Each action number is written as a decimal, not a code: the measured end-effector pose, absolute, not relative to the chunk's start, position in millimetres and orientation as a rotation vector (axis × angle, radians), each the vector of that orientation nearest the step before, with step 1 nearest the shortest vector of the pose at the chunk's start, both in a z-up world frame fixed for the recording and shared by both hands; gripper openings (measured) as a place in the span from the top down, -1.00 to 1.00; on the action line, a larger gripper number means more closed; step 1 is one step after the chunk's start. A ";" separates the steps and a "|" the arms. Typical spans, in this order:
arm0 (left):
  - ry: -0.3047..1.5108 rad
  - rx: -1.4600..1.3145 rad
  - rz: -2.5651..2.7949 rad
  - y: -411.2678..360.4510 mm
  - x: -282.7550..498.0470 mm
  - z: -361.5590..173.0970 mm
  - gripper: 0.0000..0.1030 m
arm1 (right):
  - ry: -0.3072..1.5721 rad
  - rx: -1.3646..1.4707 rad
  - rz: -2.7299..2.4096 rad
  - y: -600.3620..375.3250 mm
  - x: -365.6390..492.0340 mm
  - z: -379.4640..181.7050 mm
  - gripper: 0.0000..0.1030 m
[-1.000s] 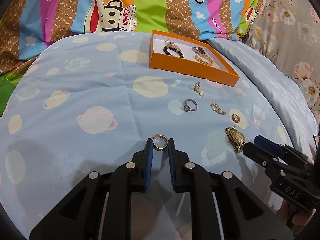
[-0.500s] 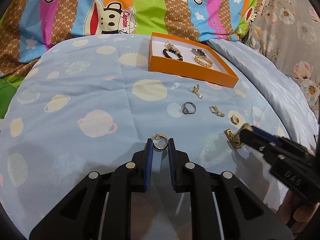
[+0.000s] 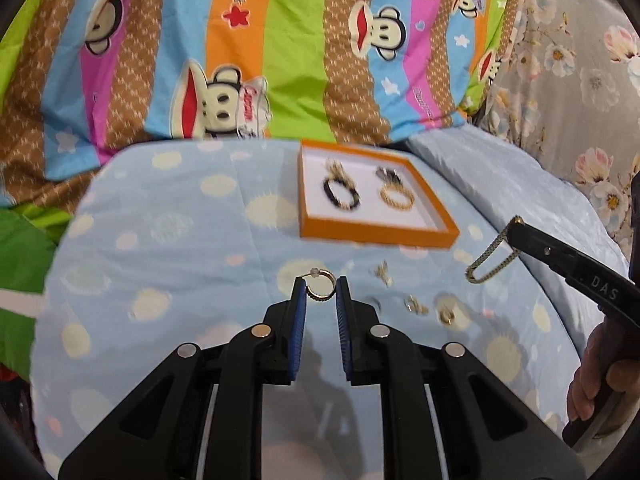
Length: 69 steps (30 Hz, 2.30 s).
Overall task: Organize jewelry
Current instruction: 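Carry the gold watch and hoop earring into the orange box and open both tools, then move both open tools back over the remaining jewelry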
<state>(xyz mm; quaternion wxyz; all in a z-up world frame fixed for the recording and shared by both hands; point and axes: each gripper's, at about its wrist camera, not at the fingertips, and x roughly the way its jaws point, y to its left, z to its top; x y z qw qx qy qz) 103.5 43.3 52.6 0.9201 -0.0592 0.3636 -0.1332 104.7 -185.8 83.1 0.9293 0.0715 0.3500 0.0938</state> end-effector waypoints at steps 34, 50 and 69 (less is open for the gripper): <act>0.859 -0.071 -0.346 -29.8 264.2 -15.3 0.47 | 0.822 0.110 0.138 -197.4 229.8 2.2 0.28; 0.832 -0.108 -0.268 25.3 163.0 0.3 0.28 | 0.807 0.135 0.100 -198.6 116.6 6.3 0.14; 0.882 -0.081 -0.323 -5.3 121.8 -19.7 0.10 | 0.844 0.143 0.111 -177.6 84.5 -4.2 0.14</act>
